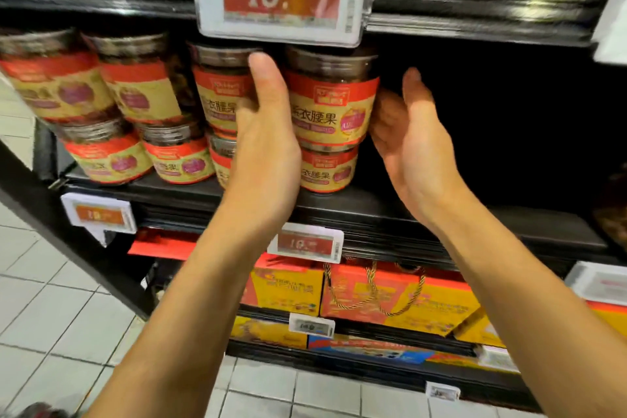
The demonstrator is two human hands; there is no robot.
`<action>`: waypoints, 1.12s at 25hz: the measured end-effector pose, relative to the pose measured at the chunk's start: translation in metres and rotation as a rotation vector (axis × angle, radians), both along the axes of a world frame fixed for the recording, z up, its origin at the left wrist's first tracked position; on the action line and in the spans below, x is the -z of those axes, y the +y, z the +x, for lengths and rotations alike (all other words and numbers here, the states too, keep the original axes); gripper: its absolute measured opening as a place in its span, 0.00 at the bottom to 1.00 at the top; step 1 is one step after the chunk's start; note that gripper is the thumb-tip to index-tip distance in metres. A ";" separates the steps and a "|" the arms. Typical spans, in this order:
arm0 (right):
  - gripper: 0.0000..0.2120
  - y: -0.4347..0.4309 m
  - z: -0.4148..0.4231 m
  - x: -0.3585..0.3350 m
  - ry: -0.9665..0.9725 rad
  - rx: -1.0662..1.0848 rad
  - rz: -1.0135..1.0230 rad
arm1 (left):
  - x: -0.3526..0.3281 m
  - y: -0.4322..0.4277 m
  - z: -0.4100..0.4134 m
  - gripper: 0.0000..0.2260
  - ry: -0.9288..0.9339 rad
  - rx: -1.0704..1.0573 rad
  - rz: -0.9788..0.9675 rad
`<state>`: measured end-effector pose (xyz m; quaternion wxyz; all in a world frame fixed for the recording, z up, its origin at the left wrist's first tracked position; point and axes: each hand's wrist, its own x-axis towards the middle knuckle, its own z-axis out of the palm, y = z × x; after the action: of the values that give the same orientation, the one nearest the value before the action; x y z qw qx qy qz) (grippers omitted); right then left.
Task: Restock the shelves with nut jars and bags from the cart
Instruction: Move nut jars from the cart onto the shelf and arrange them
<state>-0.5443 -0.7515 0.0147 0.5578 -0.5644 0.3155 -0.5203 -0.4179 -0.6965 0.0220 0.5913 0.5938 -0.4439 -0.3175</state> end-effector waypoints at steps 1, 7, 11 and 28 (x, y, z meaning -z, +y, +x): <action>0.22 -0.005 0.001 0.004 0.058 -0.003 -0.005 | 0.005 0.004 -0.004 0.35 -0.025 0.025 -0.052; 0.32 -0.004 -0.009 0.022 0.148 0.173 0.039 | 0.032 0.027 -0.009 0.16 -0.035 0.017 -0.269; 0.27 0.004 -0.006 0.028 0.186 0.130 0.077 | 0.029 0.023 -0.014 0.16 -0.018 0.118 -0.228; 0.14 0.017 0.000 0.044 0.135 0.072 0.062 | 0.068 0.039 -0.015 0.30 0.258 0.144 0.000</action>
<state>-0.5444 -0.7344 -0.0292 0.5332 -0.5689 0.3885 -0.4910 -0.4326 -0.6575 -0.0462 0.6191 0.5146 -0.4059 -0.4326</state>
